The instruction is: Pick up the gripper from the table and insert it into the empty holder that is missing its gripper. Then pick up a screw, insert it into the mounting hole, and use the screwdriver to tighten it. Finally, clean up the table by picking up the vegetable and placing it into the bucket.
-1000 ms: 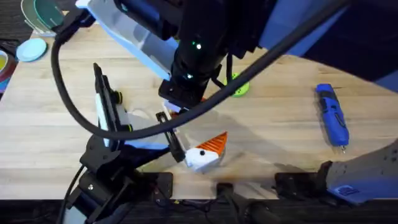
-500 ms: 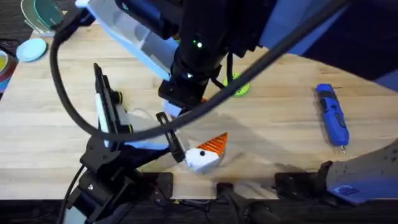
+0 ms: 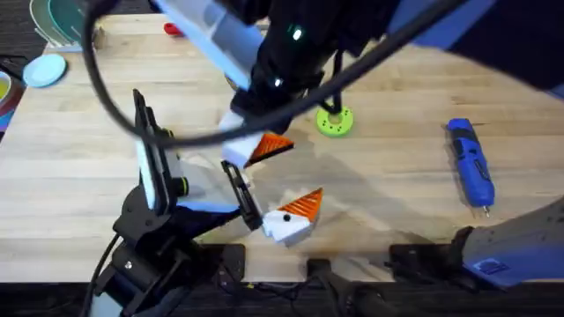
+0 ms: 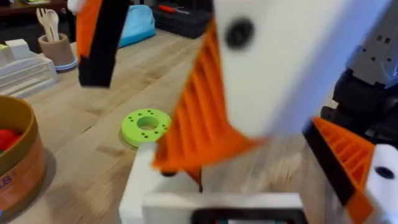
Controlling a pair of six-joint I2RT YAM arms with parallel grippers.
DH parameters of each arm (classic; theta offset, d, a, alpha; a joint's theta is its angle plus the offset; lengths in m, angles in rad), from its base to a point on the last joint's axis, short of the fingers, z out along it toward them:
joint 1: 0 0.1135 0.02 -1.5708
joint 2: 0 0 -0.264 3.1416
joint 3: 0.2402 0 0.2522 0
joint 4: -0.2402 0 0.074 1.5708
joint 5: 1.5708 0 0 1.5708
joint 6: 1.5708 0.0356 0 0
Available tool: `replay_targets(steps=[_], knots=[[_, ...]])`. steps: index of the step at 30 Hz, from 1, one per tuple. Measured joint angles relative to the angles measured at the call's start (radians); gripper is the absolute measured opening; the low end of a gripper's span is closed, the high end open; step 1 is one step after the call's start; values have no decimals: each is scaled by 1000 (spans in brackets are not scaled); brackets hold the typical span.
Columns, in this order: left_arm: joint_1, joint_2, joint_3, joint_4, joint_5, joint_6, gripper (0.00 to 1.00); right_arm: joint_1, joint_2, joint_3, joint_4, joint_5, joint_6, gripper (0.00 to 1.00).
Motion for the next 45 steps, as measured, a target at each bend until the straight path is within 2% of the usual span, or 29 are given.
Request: replay_targets(steps=[9,15,21,22,28,33,37,41,42,43,45], knots=[[0,0,0,0,0,1,993,-172,-43,21,-110,-16,18,993],[0,0,0,0,0,1,994,-284,-53,21,-129,-78,20,994],[0,0,0,0,0,1,993,-409,-147,14,-183,-101,10,994],[0,0,0,0,0,1,993,-472,-245,-47,-181,-146,-18,994],[0,0,0,0,0,1,993,-562,-450,-275,-179,-398,-164,994],[0,0,0,0,0,1,993,-647,-586,-438,-235,-559,-262,994],[0,0,0,1,0,1,993,-730,-671,-508,-287,-655,-331,992],[0,0,0,1,0,1,993,-770,-719,-524,-329,-700,-380,992],[0,0,0,1,0,0,978,-773,-725,-524,-336,-709,-390,993],[0,0,0,1,0,0,887,-774,-728,-524,-339,-714,-397,993],[0,0,0,2,0,3,572,-774,-728,-524,-339,-723,-405,992]])
